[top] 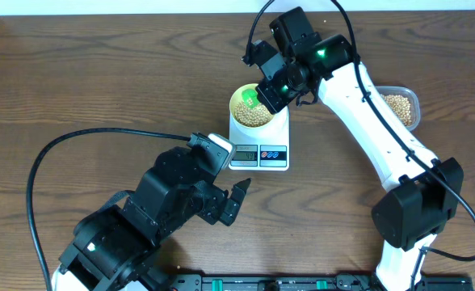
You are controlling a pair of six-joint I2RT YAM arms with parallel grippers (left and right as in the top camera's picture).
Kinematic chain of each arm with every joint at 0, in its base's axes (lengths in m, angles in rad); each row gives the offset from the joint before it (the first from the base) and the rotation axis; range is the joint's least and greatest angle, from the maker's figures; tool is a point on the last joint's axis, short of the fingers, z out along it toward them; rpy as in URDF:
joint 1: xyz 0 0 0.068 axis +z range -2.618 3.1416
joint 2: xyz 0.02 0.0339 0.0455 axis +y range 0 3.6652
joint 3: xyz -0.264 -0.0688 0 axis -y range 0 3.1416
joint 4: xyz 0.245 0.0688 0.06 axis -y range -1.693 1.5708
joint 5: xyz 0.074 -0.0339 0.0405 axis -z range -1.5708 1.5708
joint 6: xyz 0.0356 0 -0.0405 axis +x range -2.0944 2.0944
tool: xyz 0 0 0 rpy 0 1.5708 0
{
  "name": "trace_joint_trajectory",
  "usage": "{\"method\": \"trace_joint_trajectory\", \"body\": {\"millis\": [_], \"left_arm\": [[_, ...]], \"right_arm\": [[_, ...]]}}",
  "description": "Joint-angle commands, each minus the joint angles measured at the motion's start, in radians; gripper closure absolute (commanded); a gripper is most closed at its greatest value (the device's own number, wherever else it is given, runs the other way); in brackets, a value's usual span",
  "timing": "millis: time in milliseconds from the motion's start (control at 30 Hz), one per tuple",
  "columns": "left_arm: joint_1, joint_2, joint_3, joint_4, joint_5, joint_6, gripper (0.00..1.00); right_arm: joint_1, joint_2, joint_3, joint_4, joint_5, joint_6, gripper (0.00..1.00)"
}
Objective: Scoop item into bowl and weigh 50g on scale
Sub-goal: 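Hold scoop tilted over bowl with right gripper, shaking out remaining beans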
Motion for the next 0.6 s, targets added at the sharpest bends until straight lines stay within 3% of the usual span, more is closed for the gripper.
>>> {"method": "trace_joint_trajectory", "body": {"millis": [0,567], "left_arm": [[0.003,-0.001,0.007,0.000,-0.002,-0.002,0.02],[0.003,-0.001,0.007,0.001,-0.002,-0.002,0.02]], "right_arm": [[0.003,-0.032,-0.003,-0.006,0.032,-0.045,0.99],[0.016,-0.032,-0.002,0.000,0.078,-0.128,0.99]]}}
